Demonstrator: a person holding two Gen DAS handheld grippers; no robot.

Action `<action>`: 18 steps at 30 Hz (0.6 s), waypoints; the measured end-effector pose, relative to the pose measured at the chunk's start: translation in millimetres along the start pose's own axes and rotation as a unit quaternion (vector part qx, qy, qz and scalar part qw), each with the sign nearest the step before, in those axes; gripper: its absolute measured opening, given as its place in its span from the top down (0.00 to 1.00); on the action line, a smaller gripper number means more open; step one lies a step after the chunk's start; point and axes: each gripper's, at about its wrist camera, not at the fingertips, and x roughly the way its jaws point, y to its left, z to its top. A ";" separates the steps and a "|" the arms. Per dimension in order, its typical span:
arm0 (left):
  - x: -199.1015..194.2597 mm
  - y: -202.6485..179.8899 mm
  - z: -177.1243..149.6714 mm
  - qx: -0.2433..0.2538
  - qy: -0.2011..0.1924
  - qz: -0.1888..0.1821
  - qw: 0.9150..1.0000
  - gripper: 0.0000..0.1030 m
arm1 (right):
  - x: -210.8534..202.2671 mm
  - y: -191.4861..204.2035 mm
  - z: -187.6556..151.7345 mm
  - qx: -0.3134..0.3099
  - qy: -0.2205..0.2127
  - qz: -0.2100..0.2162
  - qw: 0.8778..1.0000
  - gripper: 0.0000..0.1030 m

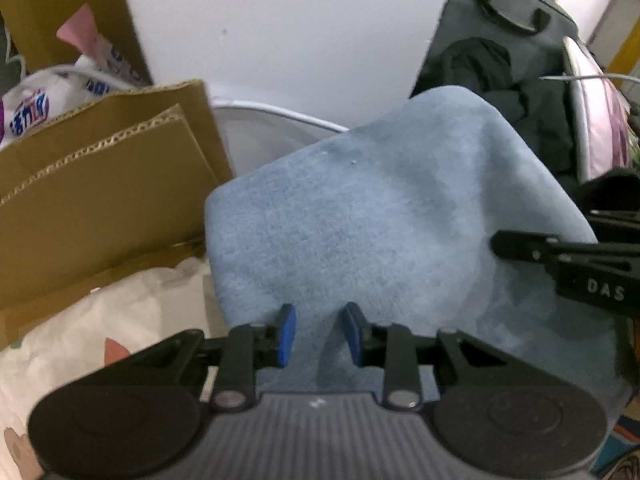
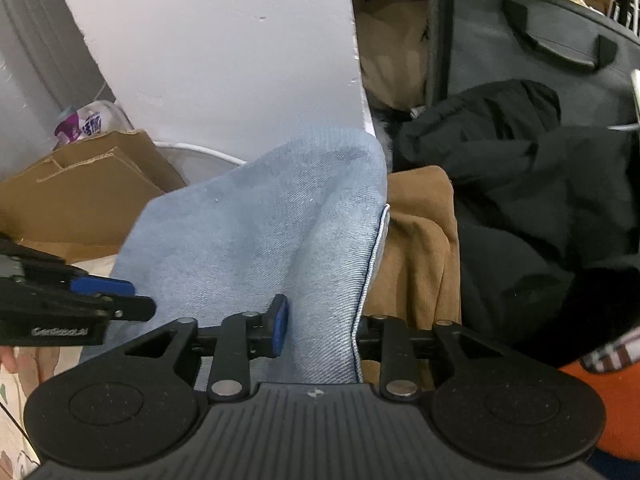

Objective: Fold clothes
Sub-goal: 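Carry the jeans stack with both tools toward the brown cloth pile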

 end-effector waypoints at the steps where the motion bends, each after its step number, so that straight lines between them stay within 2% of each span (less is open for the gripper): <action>1: 0.0 -0.2 1.4 0.005 0.000 0.000 1.000 0.69 | 1.4 1.1 2.8 0.000 0.003 -0.005 1.000 0.68; 3: -0.2 -1.0 3.8 0.015 -0.001 -0.001 1.000 0.69 | 2.5 3.1 8.3 -0.004 0.005 -0.021 1.000 0.63; 8: -2.4 -3.5 3.8 0.029 -0.001 0.003 1.000 0.69 | -5.7 3.9 15.6 0.000 -0.005 -0.041 0.999 0.62; 13: 0.3 -1.6 3.1 0.036 0.000 0.000 0.999 0.68 | -29.8 13.4 15.8 -0.018 -0.055 -0.082 0.995 0.62; 15: 0.6 -2.8 3.4 0.040 -0.001 0.000 0.999 0.68 | -42.5 16.0 16.8 -0.023 -0.080 -0.075 0.994 0.63; 18: 1.5 -7.1 3.5 0.055 -0.004 0.009 0.998 0.67 | -48.8 21.7 18.1 -0.031 -0.094 -0.035 0.995 0.63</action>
